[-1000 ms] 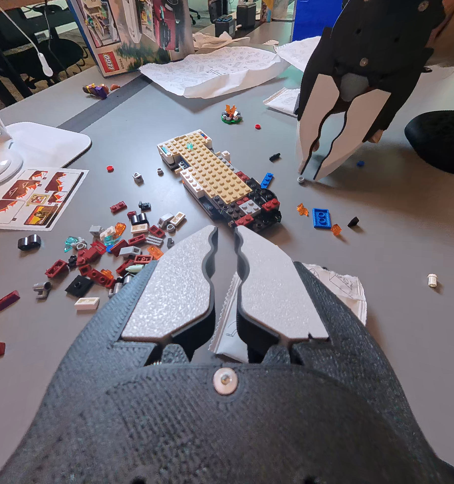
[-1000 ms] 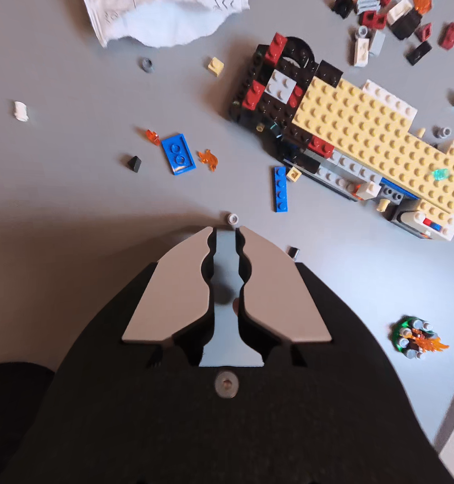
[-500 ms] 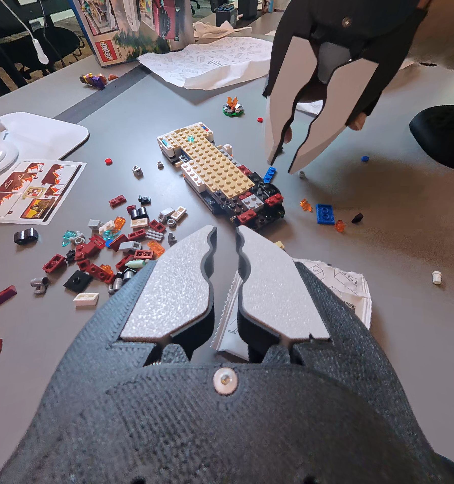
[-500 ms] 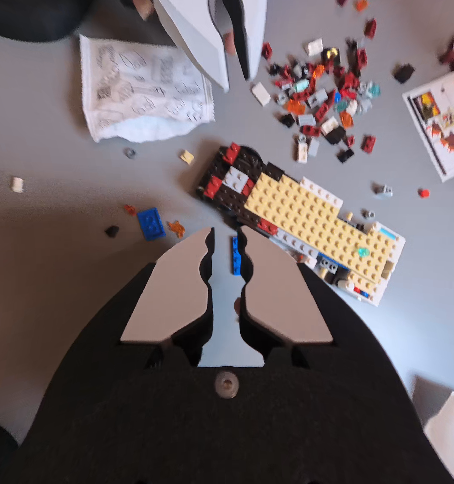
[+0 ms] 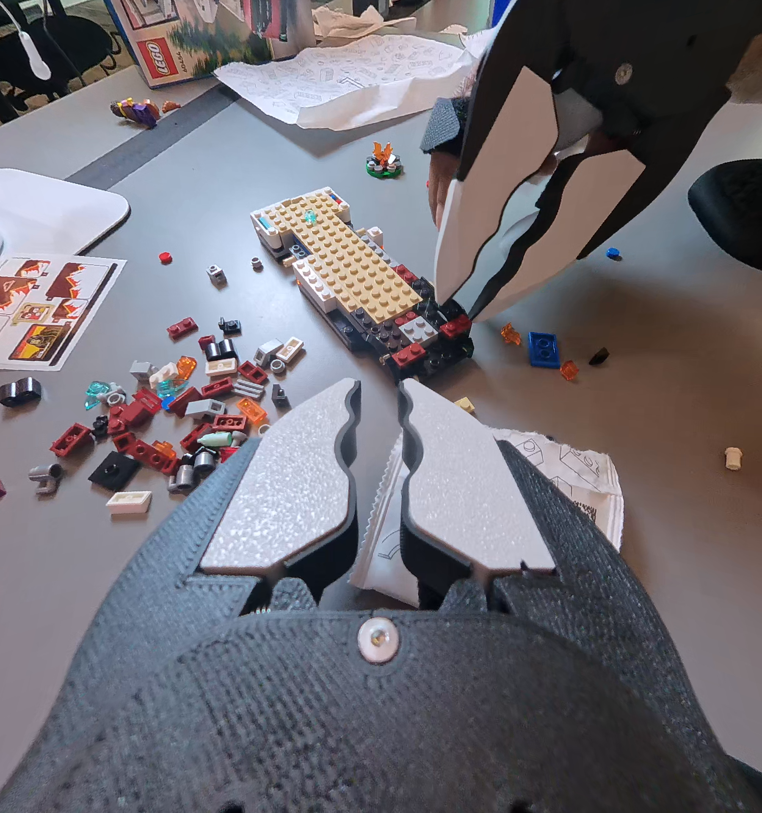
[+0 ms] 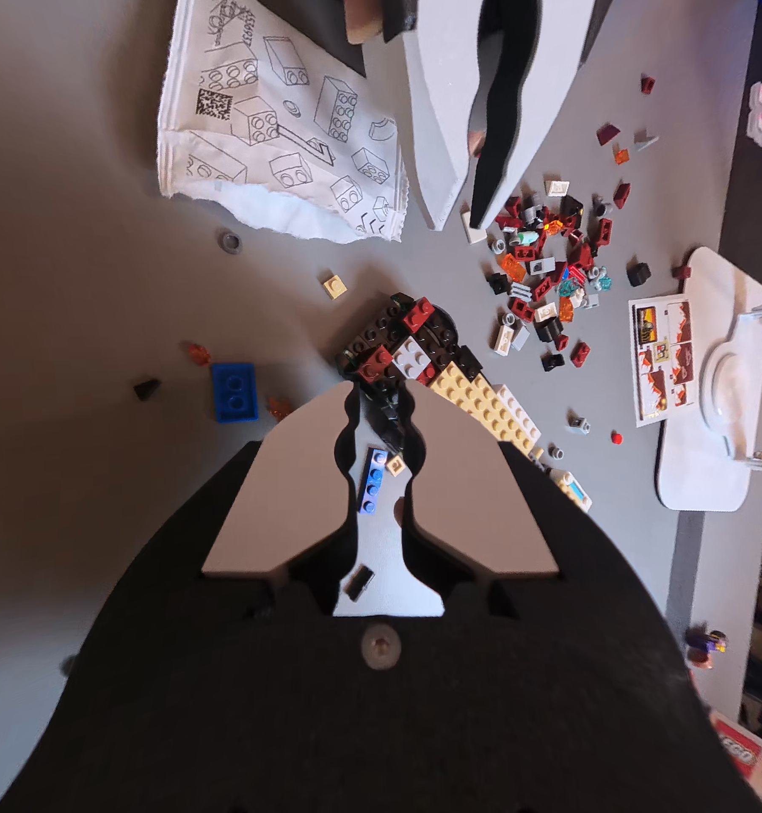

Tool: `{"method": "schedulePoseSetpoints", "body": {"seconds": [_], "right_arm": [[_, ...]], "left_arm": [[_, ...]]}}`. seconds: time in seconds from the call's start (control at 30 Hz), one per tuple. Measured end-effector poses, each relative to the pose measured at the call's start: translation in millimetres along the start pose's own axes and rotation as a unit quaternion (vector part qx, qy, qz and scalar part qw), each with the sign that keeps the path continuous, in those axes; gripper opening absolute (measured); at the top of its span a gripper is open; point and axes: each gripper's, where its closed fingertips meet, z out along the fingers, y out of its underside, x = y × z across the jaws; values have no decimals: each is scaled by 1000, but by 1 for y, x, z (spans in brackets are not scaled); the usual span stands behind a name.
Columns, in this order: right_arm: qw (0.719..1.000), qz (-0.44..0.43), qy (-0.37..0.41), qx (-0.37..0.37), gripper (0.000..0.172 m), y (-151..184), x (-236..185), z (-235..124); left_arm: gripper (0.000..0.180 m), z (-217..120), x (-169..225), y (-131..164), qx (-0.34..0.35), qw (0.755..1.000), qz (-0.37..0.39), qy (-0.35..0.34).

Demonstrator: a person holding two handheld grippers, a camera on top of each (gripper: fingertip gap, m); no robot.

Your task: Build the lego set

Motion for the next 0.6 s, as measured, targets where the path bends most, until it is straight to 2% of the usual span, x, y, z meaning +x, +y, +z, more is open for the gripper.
{"method": "schedulePoseSetpoints", "body": {"seconds": [0.4,0.6], "right_arm": [[997,-62,40,8,7,1,-3,-3],[995,-80,60,19,9,3,-2,-7]], "left_arm": [[17,1,0,-1,-1,1000,2,-3],[35,13,7,-7,-31,999,30,24]]}}
